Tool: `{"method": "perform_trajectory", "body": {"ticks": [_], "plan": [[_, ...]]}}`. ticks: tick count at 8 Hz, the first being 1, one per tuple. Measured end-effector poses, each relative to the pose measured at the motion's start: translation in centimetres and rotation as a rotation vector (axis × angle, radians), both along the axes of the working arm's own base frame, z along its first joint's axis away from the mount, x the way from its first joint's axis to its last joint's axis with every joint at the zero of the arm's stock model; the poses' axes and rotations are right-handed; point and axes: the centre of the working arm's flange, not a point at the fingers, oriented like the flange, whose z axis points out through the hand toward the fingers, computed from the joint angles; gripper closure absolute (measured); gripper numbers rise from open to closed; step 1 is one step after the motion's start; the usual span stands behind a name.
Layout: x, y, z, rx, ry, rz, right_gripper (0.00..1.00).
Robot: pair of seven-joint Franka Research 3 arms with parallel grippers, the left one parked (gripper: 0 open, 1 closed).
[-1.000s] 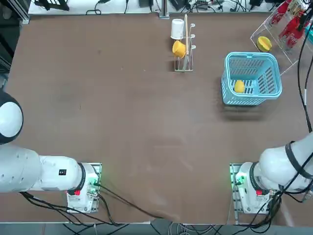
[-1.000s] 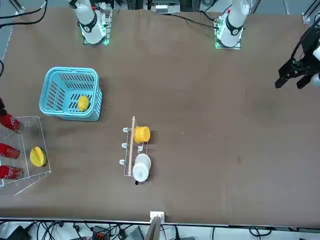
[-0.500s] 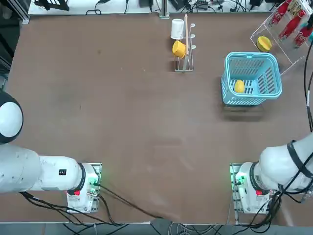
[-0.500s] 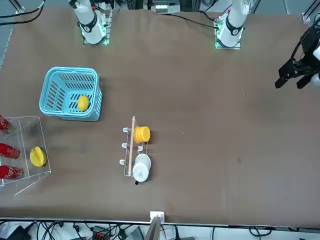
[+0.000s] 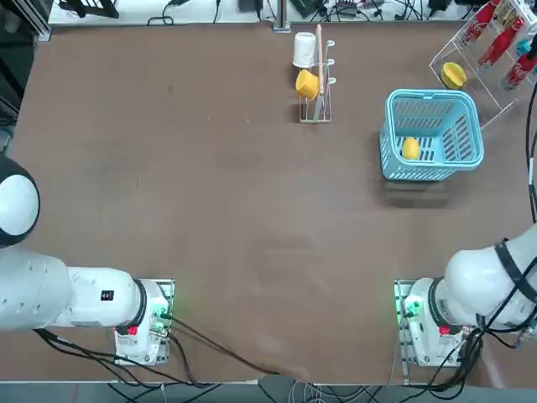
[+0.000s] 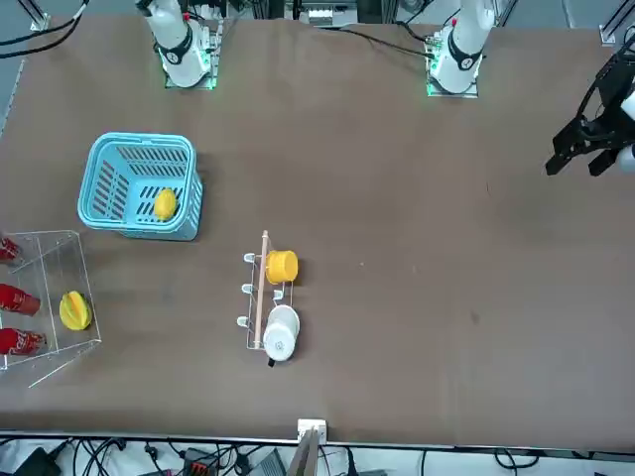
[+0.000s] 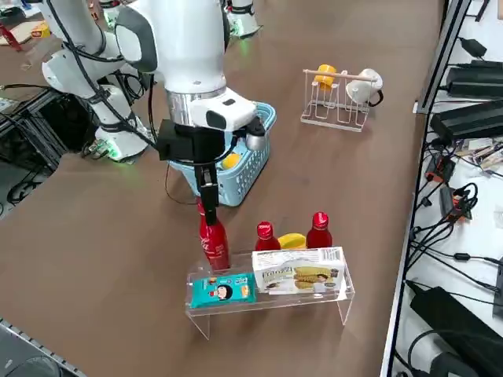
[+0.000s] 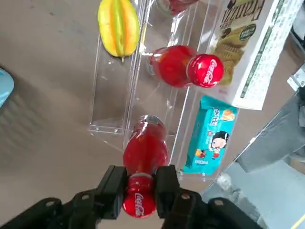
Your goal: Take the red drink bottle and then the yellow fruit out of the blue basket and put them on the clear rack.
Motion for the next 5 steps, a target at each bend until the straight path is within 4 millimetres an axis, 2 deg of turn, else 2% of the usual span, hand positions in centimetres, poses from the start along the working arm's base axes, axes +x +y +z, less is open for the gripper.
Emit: {"method": "perform_trajectory", "body": {"ticks": [5], "plan": [[0.2, -0.5, -1.4, 0.018, 0.001, -0.01, 0.63]]}}
